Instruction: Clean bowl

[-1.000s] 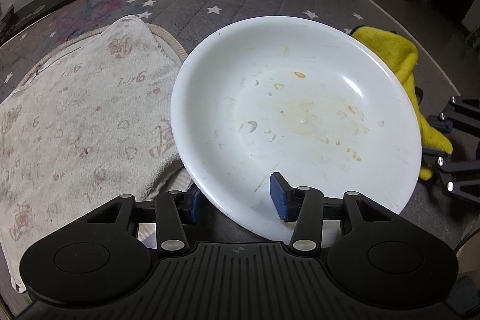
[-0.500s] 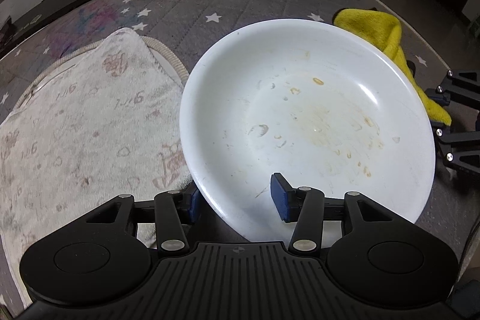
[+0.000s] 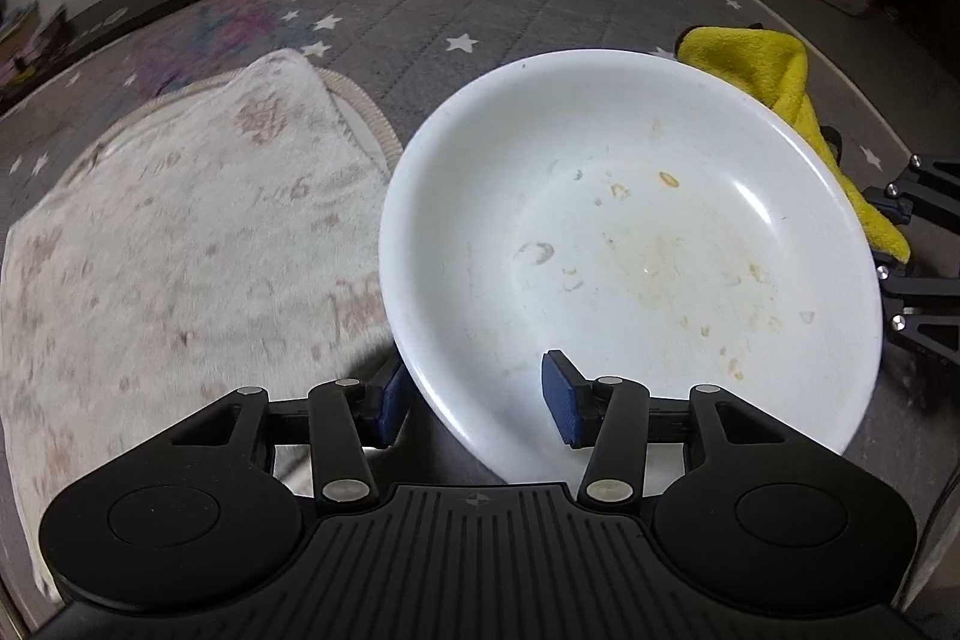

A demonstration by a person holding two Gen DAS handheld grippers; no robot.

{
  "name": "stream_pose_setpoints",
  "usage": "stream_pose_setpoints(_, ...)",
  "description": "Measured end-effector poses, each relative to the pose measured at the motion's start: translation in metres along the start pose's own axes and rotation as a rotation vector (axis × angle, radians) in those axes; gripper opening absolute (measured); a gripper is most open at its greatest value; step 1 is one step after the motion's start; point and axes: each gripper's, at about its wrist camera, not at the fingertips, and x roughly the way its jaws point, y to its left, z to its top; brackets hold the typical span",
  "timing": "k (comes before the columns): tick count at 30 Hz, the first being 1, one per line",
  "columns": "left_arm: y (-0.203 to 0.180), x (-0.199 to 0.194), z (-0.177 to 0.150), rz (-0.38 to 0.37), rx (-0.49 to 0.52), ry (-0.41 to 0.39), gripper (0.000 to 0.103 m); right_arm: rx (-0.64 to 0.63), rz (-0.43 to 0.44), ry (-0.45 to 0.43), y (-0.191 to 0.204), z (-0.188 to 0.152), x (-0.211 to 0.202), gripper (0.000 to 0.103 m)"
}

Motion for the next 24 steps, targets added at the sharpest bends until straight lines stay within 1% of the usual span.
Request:
stream_pose_setpoints(6,-0.006,-0.006,-0.012,-0.001,-0.100,-0.009,0.049,0.021,-0.017,0.001,0.007,-0.001,-0.003,0.026)
stream_pose_setpoints(9,-0.009,-0.008,-0.016,-0.004,-0.128,-0.012,0.049,0.032,-0.019,-0.002,0.011,-0.002,-0.007,0.026)
stream_pose_setpoints(12,-0.014,-0.009,-0.019,0.003,-0.139,-0.021,0.048,0.035,-0.021,-0.002,0.008,-0.001,-0.008,0.026)
stream_pose_setpoints(14,-0.017,-0.009,-0.020,0.007,-0.147,-0.027,0.045,0.036,-0.022,-0.002,0.012,-0.002,-0.011,0.026)
stream_pose_setpoints(18,-0.011,-0.011,-0.021,-0.006,-0.168,-0.032,0.040,0.029,-0.024,0.001,0.010,0.000,-0.013,0.026)
stream_pose_setpoints(24,-0.010,-0.014,-0.024,-0.031,-0.138,-0.028,0.038,0.025,-0.019,0.001,0.015,0.000,-0.020,0.026)
